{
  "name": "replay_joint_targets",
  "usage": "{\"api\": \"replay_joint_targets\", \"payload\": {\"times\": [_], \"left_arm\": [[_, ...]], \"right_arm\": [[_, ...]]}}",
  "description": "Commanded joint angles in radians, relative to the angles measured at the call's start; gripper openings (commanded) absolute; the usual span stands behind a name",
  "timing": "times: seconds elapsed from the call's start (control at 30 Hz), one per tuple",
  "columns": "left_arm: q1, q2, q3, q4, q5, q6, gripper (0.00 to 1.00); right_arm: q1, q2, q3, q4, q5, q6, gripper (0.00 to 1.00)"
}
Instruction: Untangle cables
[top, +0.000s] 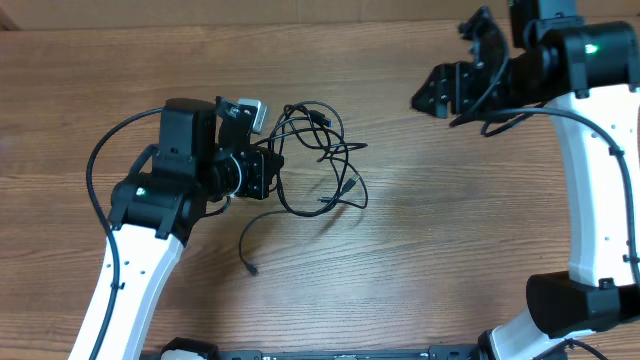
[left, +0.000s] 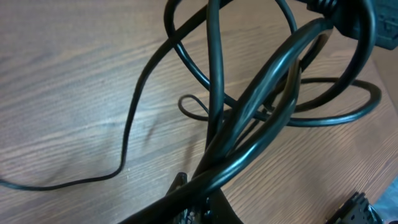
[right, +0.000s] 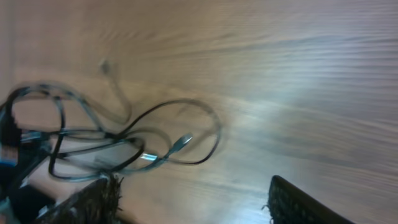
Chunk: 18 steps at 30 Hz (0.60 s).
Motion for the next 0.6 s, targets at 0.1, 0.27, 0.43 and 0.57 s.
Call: {"api": "replay_joint_targets", "payload": {"times": [0.1,0.27,0.43,0.57], "left_arm": [[0.003,-0.067,0.015,0.035,0.051,0.018,0.04],[0.002,-0.08,0.015,0.051,0.071,0.015,0.04],[0.002,-0.08,0.015,0.05,0.092,0.011,0.04],[0.003,-0.08,0.015,0.051,0.09,0.012,0.04]], "right_arm": [[0.095,-0.027,0.026,-0.017,-0.119,-0.011,0.76],[0.188,-0.024,0.021,-0.003,-0.159,-0.011,0.76],[0.27,-0.022,0.021,0.042,-0.16,-0.006,0.75],[0.324,-0.01,0.021,0.039,-0.159,0.014,0.75]]}}
